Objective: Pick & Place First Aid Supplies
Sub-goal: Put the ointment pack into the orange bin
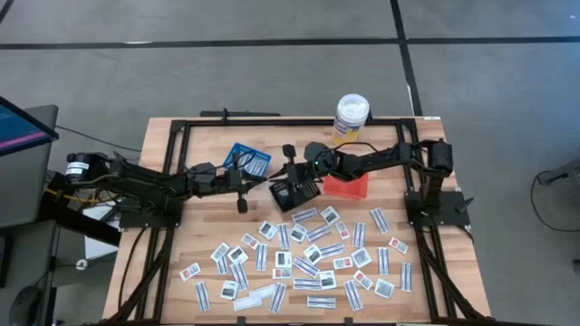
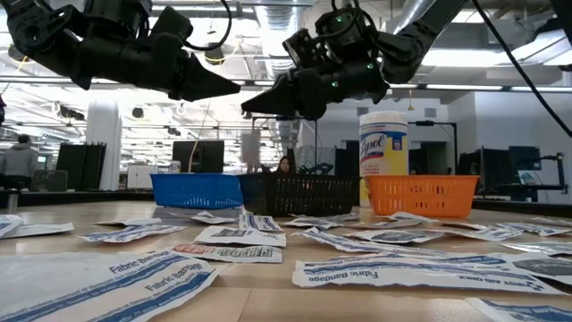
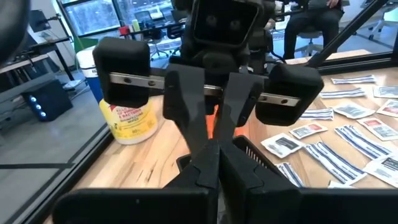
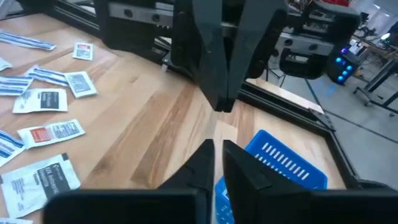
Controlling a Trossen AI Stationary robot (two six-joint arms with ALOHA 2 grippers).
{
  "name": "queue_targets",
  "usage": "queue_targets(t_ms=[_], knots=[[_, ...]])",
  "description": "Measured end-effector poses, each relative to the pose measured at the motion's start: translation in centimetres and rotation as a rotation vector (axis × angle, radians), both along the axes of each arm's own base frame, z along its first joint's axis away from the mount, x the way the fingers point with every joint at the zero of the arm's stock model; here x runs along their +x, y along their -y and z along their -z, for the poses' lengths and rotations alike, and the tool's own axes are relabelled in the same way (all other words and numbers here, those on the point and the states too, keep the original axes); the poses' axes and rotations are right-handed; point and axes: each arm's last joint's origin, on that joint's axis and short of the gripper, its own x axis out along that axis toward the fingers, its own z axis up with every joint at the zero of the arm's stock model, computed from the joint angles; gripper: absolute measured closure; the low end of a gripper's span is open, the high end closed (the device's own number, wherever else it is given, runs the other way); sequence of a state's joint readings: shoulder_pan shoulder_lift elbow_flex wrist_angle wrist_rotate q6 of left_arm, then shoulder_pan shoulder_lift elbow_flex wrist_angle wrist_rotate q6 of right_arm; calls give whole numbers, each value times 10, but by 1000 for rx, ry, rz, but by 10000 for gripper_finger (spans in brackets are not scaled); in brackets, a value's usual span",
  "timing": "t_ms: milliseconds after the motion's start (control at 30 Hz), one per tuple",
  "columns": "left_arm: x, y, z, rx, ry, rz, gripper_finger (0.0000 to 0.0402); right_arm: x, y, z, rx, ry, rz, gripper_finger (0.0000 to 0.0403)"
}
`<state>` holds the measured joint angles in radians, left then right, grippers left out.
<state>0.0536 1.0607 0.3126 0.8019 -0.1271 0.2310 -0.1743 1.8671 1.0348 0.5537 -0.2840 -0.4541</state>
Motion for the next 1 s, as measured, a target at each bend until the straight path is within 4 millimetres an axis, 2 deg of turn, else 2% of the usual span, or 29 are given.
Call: queue_targets(t_ms=[67,367,500,600,667,833,933,1000], knots=[[0,0,0,0,0,0,395,0,1,1,2,-12,3,398],[0,0,0,0,1,0,395,-6,11,9,-34,-115,39,401],[0,0,0,0,0,0,395,-11,19,9,-108,-186,148,382],[0,0,0,0,0,1,395,-14,26,10,-211,-286,235,354],[0,0,0,0,0,1,395,-14,31,6,-219,-338,278,334],[0,0,0,0,0,0,395,-9,52,-4,-139,-429,338,292],[0,0,0,0,0,1,395,-1,72,-21,50,-414,459,275],[0,0,0,0,1,1,395,-3,84,-37,187,-456,463,268]])
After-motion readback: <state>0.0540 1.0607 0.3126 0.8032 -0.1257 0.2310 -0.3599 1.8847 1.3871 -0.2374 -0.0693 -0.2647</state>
